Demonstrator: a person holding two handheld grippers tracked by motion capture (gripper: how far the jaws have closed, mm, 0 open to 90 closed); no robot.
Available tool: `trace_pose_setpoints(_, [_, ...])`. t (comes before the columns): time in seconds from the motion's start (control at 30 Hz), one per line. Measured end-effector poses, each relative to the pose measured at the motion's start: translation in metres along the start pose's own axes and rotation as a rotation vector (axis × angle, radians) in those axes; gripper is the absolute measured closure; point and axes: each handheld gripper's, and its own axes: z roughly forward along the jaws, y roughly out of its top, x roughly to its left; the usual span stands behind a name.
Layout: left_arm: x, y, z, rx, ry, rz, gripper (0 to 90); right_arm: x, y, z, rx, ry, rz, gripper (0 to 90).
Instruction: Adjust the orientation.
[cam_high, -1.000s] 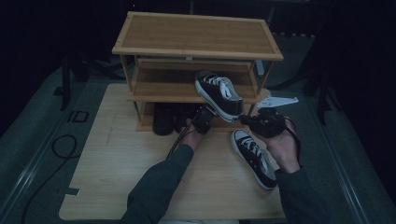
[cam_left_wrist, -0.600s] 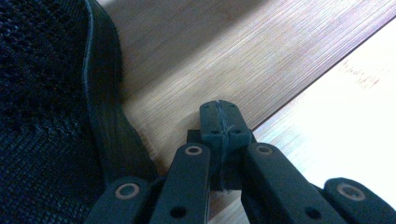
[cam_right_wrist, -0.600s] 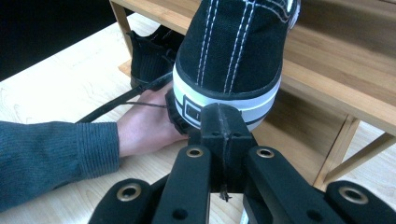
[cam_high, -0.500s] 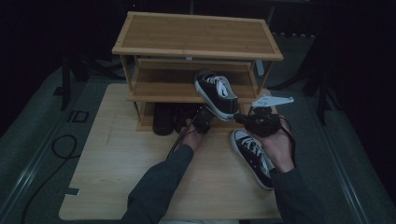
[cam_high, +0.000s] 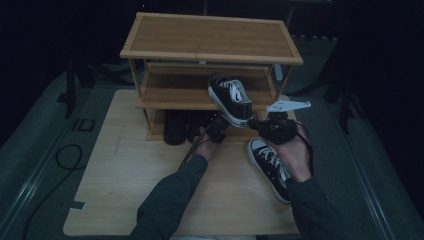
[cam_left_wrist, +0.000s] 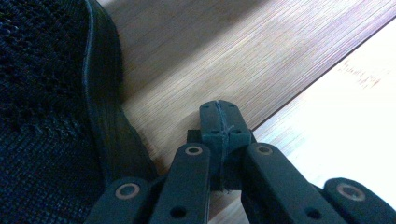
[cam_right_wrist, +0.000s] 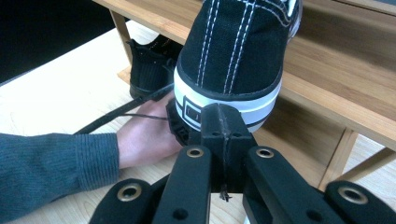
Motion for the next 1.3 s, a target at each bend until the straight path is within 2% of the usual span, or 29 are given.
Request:
trace_pose_setpoints(0.03, [-0.001,0.000,0.001,-0.015,-0.003,-0.017,90.0,0.001,0.001,0.001,0.000,0.004,0.000,90.0])
trace_pose_setpoints(0.2, [-0.003,-0.001,0.001,-0.016,0.003,-0.042,90.0,0.004,0.003,0.006,-0.004,0.024,-0.004,90.0])
trace_pose_setpoints(0.23, [-0.018,-0.002,0.003,-0.039,-0.028,-0.251,90.0,0.005,0.004,0.007,-0.005,0.027,-0.007,90.0])
trace_pose_setpoints(0.33, [-0.017,-0.002,0.002,-0.034,-0.023,-0.235,90.0,0.006,0.005,0.009,-0.006,0.024,-0.004,90.0])
trace_pose_setpoints(0.47, [-0.019,-0.002,0.003,-0.040,-0.032,-0.253,90.0,0.005,0.004,0.010,-0.004,0.014,0.002,90.0])
trace_pose_setpoints(0.53, [-0.019,-0.002,0.003,-0.039,-0.031,-0.248,90.0,0.005,0.005,0.010,-0.007,0.014,0.005,90.0])
trace_pose_setpoints(0.57, [-0.005,-0.001,0.002,-0.030,0.002,-0.057,90.0,0.004,0.005,0.010,-0.012,0.015,0.009,90.0])
trace_pose_setpoints(0.6, [-0.005,-0.001,0.002,-0.030,0.003,-0.057,90.0,0.004,0.006,0.011,-0.012,0.013,0.011,90.0])
trace_pose_setpoints(0.63, [-0.018,-0.002,0.003,-0.037,-0.028,-0.233,90.0,0.004,0.006,0.011,-0.011,0.014,0.014,90.0])
trace_pose_setpoints(0.67, [-0.018,-0.002,0.003,-0.037,-0.028,-0.233,90.0,0.004,0.006,0.011,-0.011,0.014,0.014,90.0])
trace_pose_setpoints(0.73, [-0.012,-0.002,0.001,-0.018,-0.010,-0.155,90.0,0.004,0.006,0.014,-0.010,0.024,0.014,90.0])
trace_pose_setpoints(0.8, [-0.012,-0.002,0.001,-0.018,-0.008,-0.148,90.0,0.005,0.007,0.015,-0.008,0.027,0.008,90.0])
trace_pose_setpoints(0.9, [-0.012,-0.002,0.002,-0.018,-0.007,-0.146,90.0,0.006,0.009,0.017,-0.008,0.018,0.001,90.0])
trace_pose_setpoints(0.93, [-0.016,-0.002,0.003,-0.033,-0.016,-0.208,90.0,0.006,0.010,0.018,-0.006,0.009,-0.001,90.0])
trace_pose_setpoints(0.97, [-0.016,-0.002,0.002,-0.018,-0.008,-0.198,90.0,0.005,0.010,0.020,-0.002,-0.004,-0.002,90.0])
trace_pose_setpoints(1.0, [-0.013,-0.002,0.002,-0.018,-0.008,-0.166,90.0,0.004,0.011,0.023,0.002,-0.008,0.002,90.0])
trace_pose_setpoints(1.07, [-0.012,-0.002,0.002,-0.018,-0.009,-0.153,90.0,0.003,0.010,0.027,0.007,0.021,0.011,90.0])
trace_pose_setpoints(1.17, [-0.012,-0.002,0.001,-0.017,-0.008,-0.146,90.0,0.006,0.009,0.029,0.010,0.023,0.000,90.0])
trace_pose_setpoints(1.2, [-0.008,-0.001,0.001,-0.016,-0.005,-0.090,90.0,0.006,0.009,0.030,0.009,0.029,0.002,90.0])
trace_pose_setpoints(1.23, [0.004,0.003,0.001,-0.010,-0.001,0.091,90.0,0.007,0.010,0.030,0.008,0.032,0.003,90.0])
trace_pose_setpoints(1.27, [0.001,0.002,0.001,-0.012,-0.003,0.044,90.0,0.007,0.010,0.031,0.007,0.034,0.003,90.0])
trace_pose_setpoints(1.3, [0.001,0.002,0.001,-0.012,-0.003,0.044,90.0,0.007,0.010,0.031,0.007,0.034,0.003,90.0])
